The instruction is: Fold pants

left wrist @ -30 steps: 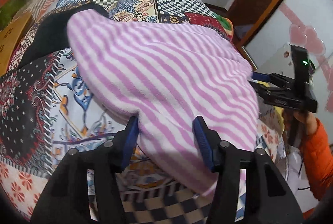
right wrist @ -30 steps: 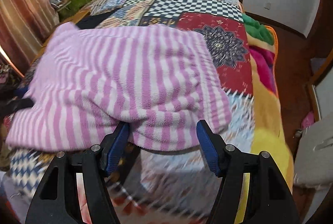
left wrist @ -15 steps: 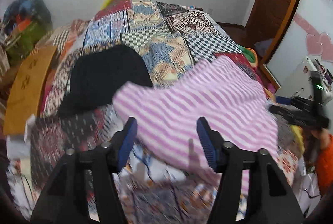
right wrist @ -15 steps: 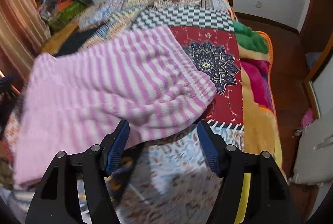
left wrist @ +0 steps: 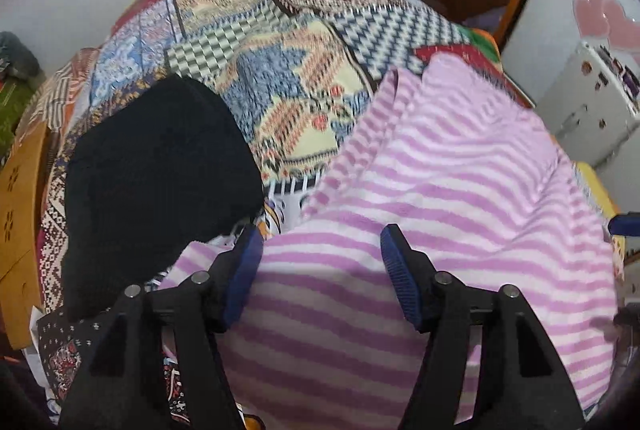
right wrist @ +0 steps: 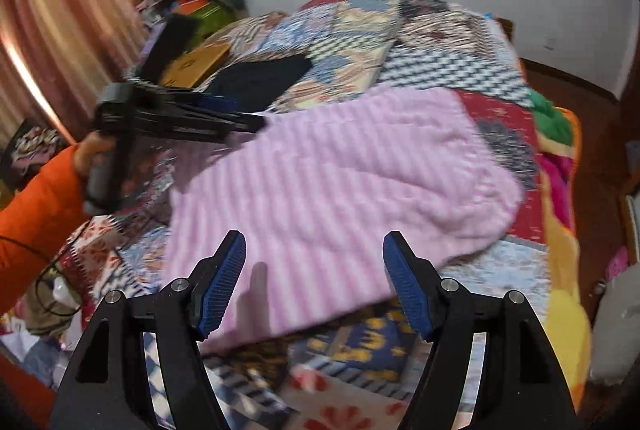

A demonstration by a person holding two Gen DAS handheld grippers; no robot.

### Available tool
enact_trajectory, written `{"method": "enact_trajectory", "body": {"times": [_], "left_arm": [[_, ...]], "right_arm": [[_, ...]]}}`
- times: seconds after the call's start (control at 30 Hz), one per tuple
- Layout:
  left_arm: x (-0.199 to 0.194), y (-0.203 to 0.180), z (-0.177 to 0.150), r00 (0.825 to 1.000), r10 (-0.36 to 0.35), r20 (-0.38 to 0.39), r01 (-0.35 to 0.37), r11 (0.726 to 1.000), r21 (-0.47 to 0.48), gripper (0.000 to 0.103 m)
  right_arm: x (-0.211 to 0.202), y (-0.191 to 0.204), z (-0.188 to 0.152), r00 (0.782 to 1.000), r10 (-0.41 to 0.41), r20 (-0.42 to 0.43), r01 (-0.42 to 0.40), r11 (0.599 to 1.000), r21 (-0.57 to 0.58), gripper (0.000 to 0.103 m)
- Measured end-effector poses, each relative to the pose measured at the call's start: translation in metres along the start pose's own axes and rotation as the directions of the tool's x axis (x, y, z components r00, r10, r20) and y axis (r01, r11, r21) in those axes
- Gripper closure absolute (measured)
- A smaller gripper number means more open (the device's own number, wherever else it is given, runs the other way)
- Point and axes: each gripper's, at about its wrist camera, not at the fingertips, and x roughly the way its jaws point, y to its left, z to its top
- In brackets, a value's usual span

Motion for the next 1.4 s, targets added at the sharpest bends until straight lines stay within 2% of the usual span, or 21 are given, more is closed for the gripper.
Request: {"method": "enact_trajectory", "body": {"times": [0.03, 0.1, 0.3, 0.6, 0.77, 0.97, 1.03, 1.2, 1.33, 1.4], "left_arm": [[0.0, 0.002, -0.002, 1.0, -0.015, 0.0, 0.015, 1.0, -0.011, 0.043], [-0.002, 0.005, -0.008, 0.997, -0.074, 0.007, 0.074, 0.997, -0.039, 0.063], [-0.01, -0.006, -0.024, 0.999, -0.046, -0.002, 0.046, 0.998, -0.032, 0.072], [-0.031, -0.023, -0.052, 0.998, -0.055, -0.038, 0.051, 0.995, -0.089, 0.073], [-0.045, -0.035, -0.071, 0.993, -0.1, -0.056, 0.091, 0.985, -0.147, 0.073], [-0.069, -0.067, -0.095, 0.987, -0.159, -0.019, 0.152, 0.968, -0.199, 0.073], [-0.075, -0.075, -0.099, 0.988, -0.157, 0.0, 0.154, 0.968, -0.199, 0.073], [-0.082, -0.078, -0.095, 0.99, -0.14, -0.003, 0.137, 0.972, -0.193, 0.073], [-0.091, -0.056, -0.081, 0.989, -0.146, 0.0, 0.143, 0.967, -0.212, 0.073], [-0.095, -0.046, -0.068, 0.991, -0.131, 0.016, 0.131, 0.969, -0.211, 0.072]], "right_arm": [[0.005, 0.005, -0.001, 1.0, 0.011, -0.015, -0.011, 1.0, -0.013, 0.035], [0.017, 0.015, -0.004, 0.999, 0.017, -0.051, -0.019, 0.999, -0.042, 0.035], [0.026, 0.007, -0.014, 0.997, 0.027, -0.078, -0.032, 0.997, -0.072, 0.037], [0.021, -0.021, -0.021, 0.995, -0.003, -0.096, -0.004, 0.997, -0.077, 0.037], [0.015, -0.038, -0.026, 0.993, -0.057, -0.108, 0.046, 0.994, -0.103, 0.037], [0.016, -0.069, -0.027, 0.979, -0.155, -0.131, 0.141, 0.983, -0.116, 0.037], [0.018, -0.078, -0.028, 0.976, -0.168, -0.137, 0.155, 0.983, -0.099, 0.036], [0.014, -0.087, -0.028, 0.976, -0.17, -0.136, 0.161, 0.984, -0.074, 0.036], [-0.002, -0.087, -0.031, 0.978, -0.168, -0.122, 0.163, 0.985, -0.049, 0.035], [-0.013, -0.088, -0.029, 0.985, -0.147, -0.088, 0.146, 0.989, -0.017, 0.034]]}}
